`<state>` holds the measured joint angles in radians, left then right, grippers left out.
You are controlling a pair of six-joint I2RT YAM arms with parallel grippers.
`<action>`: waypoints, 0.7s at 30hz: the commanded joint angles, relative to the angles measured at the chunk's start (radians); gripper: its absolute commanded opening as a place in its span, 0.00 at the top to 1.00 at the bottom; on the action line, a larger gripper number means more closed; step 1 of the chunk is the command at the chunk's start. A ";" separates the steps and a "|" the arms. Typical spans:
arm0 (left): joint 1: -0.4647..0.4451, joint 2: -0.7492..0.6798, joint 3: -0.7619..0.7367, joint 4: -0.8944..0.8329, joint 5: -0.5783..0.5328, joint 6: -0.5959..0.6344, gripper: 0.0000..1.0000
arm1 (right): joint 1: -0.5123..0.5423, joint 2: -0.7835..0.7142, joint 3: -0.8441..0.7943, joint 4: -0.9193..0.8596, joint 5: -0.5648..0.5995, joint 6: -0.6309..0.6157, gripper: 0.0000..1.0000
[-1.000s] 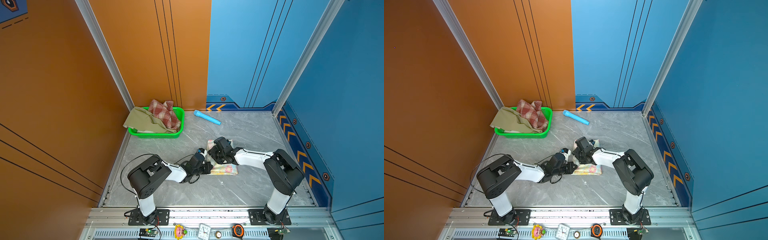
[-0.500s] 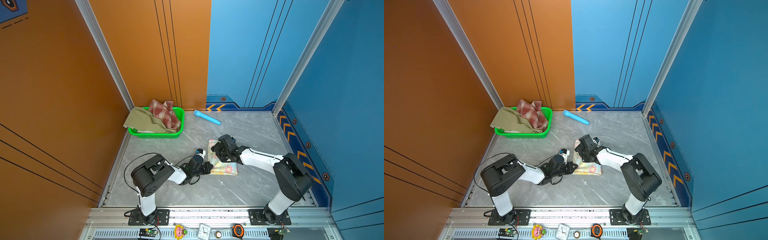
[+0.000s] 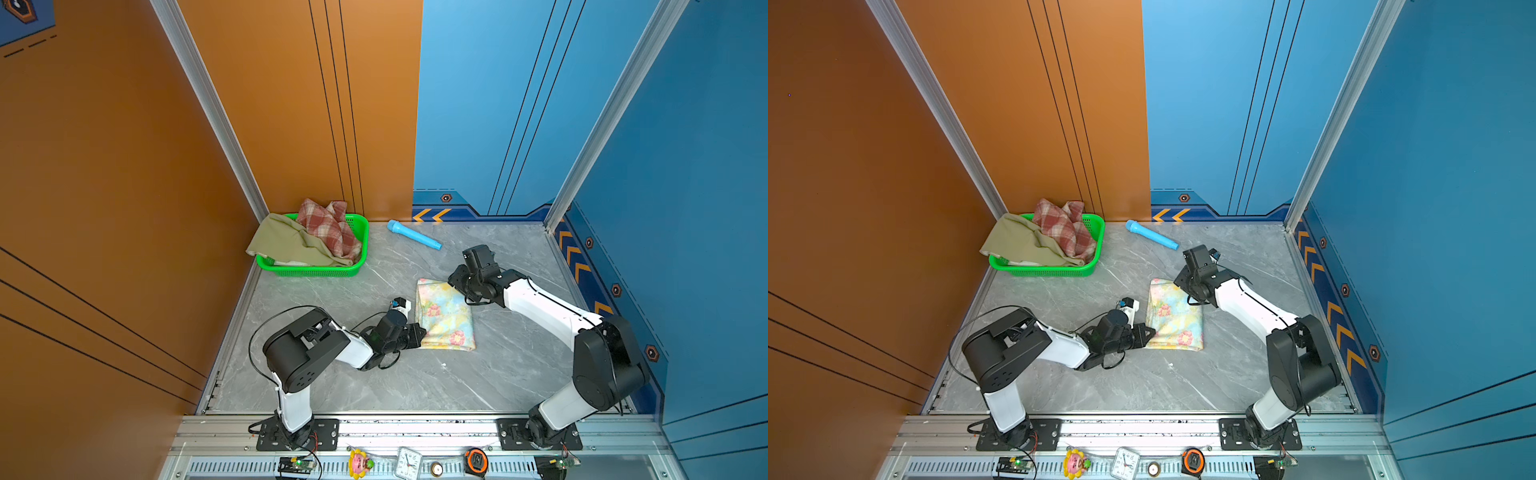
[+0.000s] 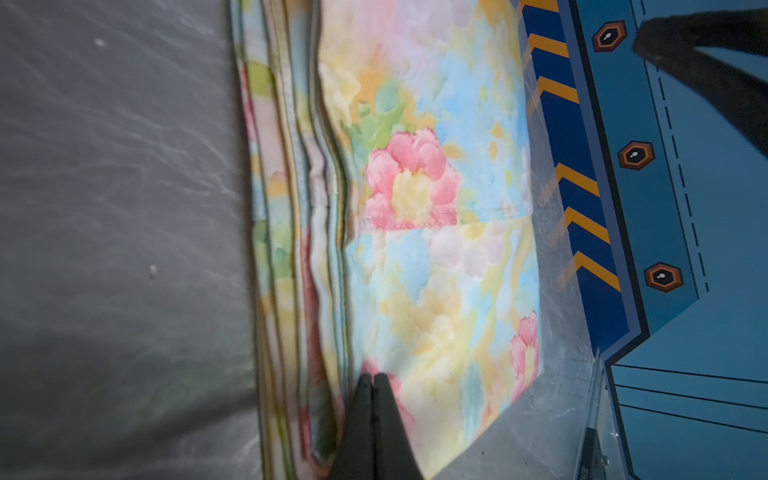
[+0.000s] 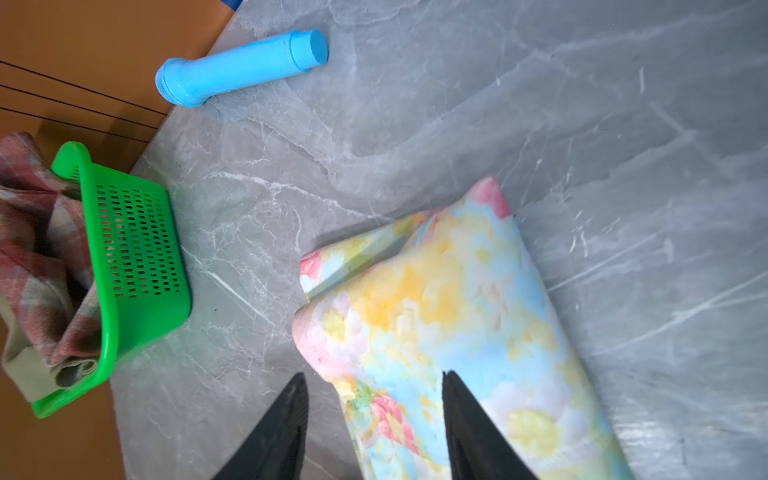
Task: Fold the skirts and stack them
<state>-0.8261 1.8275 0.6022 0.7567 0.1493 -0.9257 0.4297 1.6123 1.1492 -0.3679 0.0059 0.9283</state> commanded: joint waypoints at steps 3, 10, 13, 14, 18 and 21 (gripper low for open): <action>-0.003 0.030 -0.009 -0.073 -0.034 -0.005 1.00 | -0.004 0.101 0.025 -0.141 0.029 -0.163 0.54; -0.002 0.026 0.010 -0.104 -0.027 0.005 1.00 | 0.011 0.226 0.042 -0.128 0.031 -0.198 0.56; 0.000 0.029 0.013 -0.106 -0.027 0.002 1.00 | 0.003 0.226 0.058 -0.129 0.017 -0.201 0.56; 0.001 0.030 0.014 -0.106 -0.025 0.003 1.00 | 0.003 0.211 0.062 -0.130 0.021 -0.203 0.56; 0.006 0.029 0.015 -0.106 -0.024 0.002 1.00 | 0.014 0.114 0.048 -0.170 0.051 -0.207 0.55; 0.008 0.030 0.016 -0.105 -0.024 0.003 1.00 | 0.036 0.026 -0.005 -0.198 0.078 -0.204 0.55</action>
<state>-0.8249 1.8275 0.6140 0.7368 0.1497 -0.9257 0.4450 1.7332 1.1728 -0.4965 0.0357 0.7410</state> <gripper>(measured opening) 0.045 0.450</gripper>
